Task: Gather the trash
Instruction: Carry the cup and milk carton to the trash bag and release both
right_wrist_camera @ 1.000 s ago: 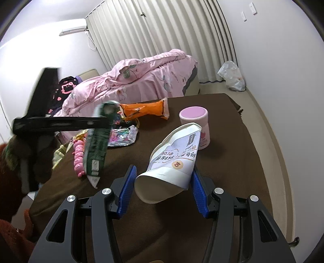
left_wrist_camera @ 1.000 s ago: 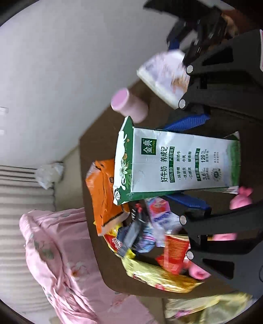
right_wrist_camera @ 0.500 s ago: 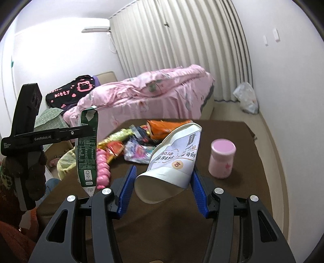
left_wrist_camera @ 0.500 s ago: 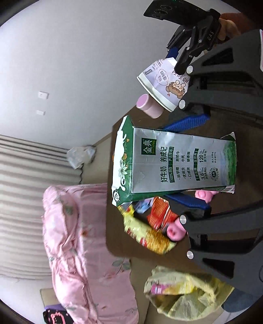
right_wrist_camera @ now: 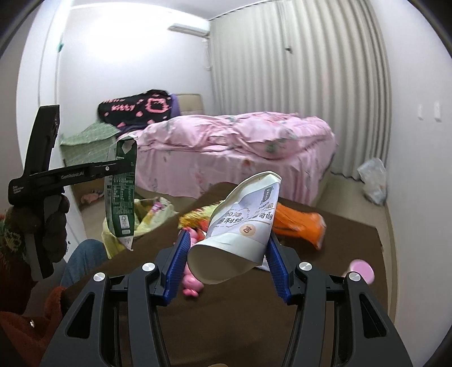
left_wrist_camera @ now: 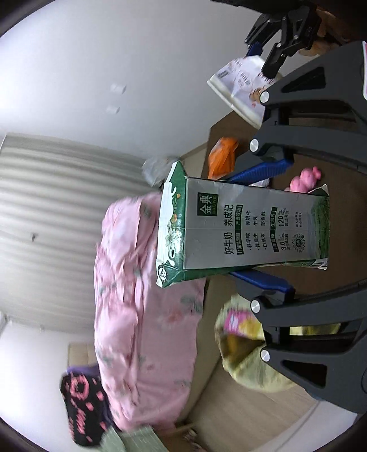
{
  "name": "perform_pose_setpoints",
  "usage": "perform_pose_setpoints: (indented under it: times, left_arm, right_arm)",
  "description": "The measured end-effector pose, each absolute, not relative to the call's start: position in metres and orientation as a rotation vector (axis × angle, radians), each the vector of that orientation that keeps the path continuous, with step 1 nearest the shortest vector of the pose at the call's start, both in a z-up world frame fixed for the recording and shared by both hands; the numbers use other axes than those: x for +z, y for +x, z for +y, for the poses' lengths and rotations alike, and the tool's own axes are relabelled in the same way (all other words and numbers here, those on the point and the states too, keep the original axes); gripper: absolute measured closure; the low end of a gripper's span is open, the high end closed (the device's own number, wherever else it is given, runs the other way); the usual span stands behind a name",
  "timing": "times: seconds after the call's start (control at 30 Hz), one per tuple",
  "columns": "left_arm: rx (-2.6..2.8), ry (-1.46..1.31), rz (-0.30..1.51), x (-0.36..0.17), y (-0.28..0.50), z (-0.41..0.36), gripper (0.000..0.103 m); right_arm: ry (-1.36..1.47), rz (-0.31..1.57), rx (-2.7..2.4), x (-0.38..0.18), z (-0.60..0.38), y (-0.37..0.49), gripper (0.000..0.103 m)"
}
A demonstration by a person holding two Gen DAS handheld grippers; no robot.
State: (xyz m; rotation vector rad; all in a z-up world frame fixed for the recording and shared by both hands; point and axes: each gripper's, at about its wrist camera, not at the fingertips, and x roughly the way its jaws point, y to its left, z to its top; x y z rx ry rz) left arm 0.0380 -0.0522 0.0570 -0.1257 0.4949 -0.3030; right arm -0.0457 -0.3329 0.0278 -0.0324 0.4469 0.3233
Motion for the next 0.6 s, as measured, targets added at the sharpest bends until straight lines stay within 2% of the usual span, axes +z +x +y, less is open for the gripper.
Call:
perform_pose_setpoints:
  times: [0.4,0.6]
  left_arm:
    - [-0.130,-0.274,0.476,0.036,0.055,0.055,0.051]
    - [-0.100,-0.286,0.378,0.040,0.077,0.089,0.051]
  right_arm:
    - [-0.176,0.472,0.459,0.045,-0.248,0.000,0.053]
    - [-0.175,0.466,0.468,0.048,-0.232,0.026,0.053]
